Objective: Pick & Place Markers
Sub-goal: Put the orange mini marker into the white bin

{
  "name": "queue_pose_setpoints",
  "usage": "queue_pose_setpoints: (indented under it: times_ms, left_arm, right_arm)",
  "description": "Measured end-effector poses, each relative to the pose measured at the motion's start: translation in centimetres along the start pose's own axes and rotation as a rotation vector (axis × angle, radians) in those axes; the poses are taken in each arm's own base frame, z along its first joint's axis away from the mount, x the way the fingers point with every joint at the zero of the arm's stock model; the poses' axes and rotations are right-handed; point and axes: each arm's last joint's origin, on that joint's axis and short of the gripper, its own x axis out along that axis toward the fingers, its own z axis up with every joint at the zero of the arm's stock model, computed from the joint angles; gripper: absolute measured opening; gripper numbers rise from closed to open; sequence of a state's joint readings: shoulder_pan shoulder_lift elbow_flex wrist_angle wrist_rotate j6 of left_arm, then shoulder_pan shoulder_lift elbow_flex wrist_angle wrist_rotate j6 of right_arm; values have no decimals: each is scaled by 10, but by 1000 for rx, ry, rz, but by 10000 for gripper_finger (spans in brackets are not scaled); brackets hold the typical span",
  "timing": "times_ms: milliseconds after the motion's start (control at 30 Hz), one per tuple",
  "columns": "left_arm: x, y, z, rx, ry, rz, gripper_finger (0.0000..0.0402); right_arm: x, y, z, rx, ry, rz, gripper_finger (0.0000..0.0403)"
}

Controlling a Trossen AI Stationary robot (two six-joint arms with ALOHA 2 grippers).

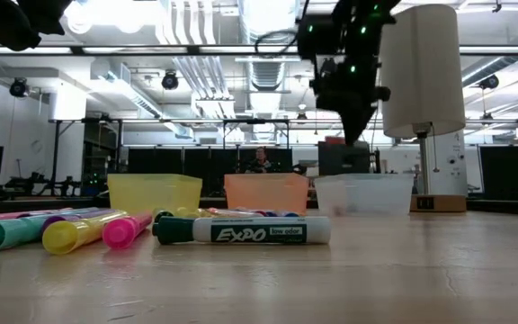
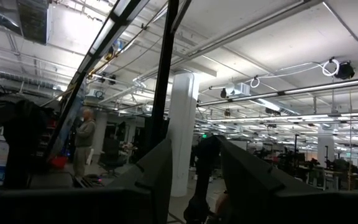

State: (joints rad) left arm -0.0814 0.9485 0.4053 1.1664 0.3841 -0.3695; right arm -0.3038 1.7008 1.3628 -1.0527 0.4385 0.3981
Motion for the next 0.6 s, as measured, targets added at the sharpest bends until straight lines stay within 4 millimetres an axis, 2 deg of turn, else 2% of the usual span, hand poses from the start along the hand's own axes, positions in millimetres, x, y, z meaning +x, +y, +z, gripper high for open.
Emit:
queue_pose_setpoints:
  times_ms: [367, 600]
  left_arm:
    - [0, 0, 0, -6, 0, 0, 133]
    - [0, 0, 0, -6, 0, 0, 133]
  right_arm:
    - [56, -6, 8, 51, 169, -84, 24]
    - [75, -4, 6, 55, 233, -82, 32]
